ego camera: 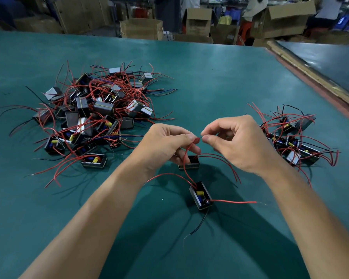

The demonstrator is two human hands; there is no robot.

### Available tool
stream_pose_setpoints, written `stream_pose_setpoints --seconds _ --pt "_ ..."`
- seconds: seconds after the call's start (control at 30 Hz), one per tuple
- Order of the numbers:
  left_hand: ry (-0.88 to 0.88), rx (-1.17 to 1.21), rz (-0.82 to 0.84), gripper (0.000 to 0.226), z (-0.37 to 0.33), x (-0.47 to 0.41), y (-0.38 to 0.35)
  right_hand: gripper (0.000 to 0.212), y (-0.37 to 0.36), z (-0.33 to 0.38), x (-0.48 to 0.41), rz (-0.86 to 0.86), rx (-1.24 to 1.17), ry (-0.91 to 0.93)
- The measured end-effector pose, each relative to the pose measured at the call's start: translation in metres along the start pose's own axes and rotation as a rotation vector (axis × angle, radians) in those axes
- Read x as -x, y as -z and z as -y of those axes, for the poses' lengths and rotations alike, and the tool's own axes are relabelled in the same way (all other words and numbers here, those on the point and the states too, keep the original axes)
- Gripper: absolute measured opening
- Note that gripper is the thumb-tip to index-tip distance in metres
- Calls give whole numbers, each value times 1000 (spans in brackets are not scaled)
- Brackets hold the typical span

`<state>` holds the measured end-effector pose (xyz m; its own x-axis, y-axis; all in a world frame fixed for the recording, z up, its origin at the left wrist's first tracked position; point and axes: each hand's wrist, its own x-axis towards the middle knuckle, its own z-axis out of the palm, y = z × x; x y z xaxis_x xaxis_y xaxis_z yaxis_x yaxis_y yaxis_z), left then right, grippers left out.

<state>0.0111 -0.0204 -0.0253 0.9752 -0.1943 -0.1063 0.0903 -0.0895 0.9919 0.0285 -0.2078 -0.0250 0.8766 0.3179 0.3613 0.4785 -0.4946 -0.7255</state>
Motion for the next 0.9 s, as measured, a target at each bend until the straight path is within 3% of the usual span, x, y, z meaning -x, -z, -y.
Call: stream_pose_setpoints --seconds 0.37,0.53,0.67,0.9 --pt "-42 -81 -187 22 2 -2 12 24 3 -4 -2 42 -18 -113" --pt "-78 -178 -70 41 3 -1 12 27 3 -4 -3 56 -94 -158" --pt "-119 -369 -6 49 6 -1 8 28 3 -4 -3 53 -121 -180" --pt "-102 -682 -164 49 14 -3 17 28 5 -11 -5 -50 -38 -237"
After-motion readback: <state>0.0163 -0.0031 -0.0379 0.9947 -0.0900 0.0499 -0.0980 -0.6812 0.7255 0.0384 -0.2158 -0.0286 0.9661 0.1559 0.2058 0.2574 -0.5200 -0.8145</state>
